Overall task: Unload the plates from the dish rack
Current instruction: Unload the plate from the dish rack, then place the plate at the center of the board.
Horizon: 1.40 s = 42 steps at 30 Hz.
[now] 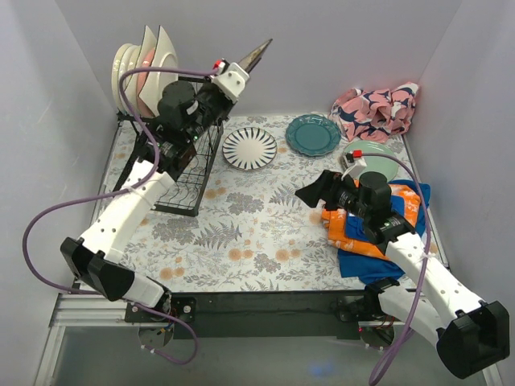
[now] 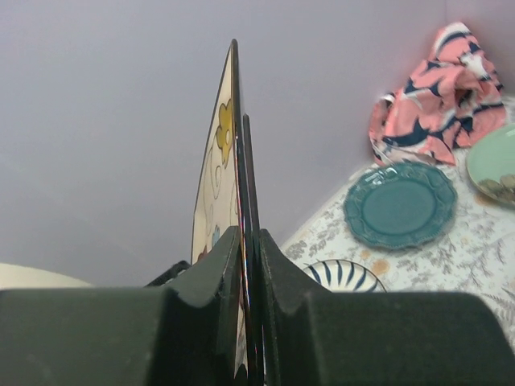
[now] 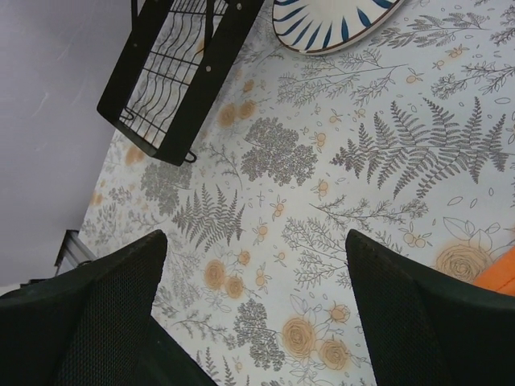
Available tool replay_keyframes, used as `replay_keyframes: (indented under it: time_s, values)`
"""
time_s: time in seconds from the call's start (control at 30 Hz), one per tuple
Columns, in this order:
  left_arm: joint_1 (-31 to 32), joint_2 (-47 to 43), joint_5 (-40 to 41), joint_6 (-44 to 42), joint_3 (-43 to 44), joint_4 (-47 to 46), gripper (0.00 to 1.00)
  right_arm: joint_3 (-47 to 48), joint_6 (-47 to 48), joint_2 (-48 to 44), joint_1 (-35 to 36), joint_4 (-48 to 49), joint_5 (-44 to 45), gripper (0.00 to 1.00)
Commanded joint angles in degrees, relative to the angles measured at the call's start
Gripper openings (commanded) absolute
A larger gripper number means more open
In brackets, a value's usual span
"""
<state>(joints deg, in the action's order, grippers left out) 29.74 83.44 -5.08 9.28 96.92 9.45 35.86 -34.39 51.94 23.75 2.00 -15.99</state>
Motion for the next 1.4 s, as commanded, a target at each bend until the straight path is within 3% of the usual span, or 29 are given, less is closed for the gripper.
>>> replay_keyframes:
  time_s: [0.0,0.33,0.53,0.73,0.9,1.03,1.13,1.37]
  values:
    - [4.2,-7.2,4.5,-5.1,-5.8,-15.9,0.0,2.4,-6.6,-2.3,0.2,-0.8,3.2,0.98]
    - [13.5,-12.9,11.1,-6.5,-24.3,-28.2,0.0,6.9,-14.2,-4.7,0.2,-0.7,8.0,0.96]
    - [23.3,-11.1,21.2,-10.7,-31.8,-34.0,0.0,7.8,-18.2,-3.9,0.2,-0.8,8.4,0.98]
    - [29.1,-9.5,28.0,-13.3,-38.5,-38.8,0.0,8.3,-20.6,-3.4,0.1,-1.4,9.0,0.98]
    - [31.9,-10.9,29.9,-10.4,-42.6,-39.5,0.0,6.2,-19.1,-6.8,0.1,-5.4,14.2,0.96]
    - [33.6,-9.5,32.2,-9.5,-45.3,-40.4,0.0,4.4,-16.9,-12.4,0.1,-8.1,25.8,0.96]
    - [34.2,-8.0,32.5,-3.2,-46.7,-39.4,0.0,5.2,-14.7,-14.6,0.1,-10.3,29.4,0.96]
    - [36.4,-0.9,35.8,0.0,-48.8,-41.6,0.0,7.4,-8.9,-19.9,0.1,-13.4,32.9,0.96]
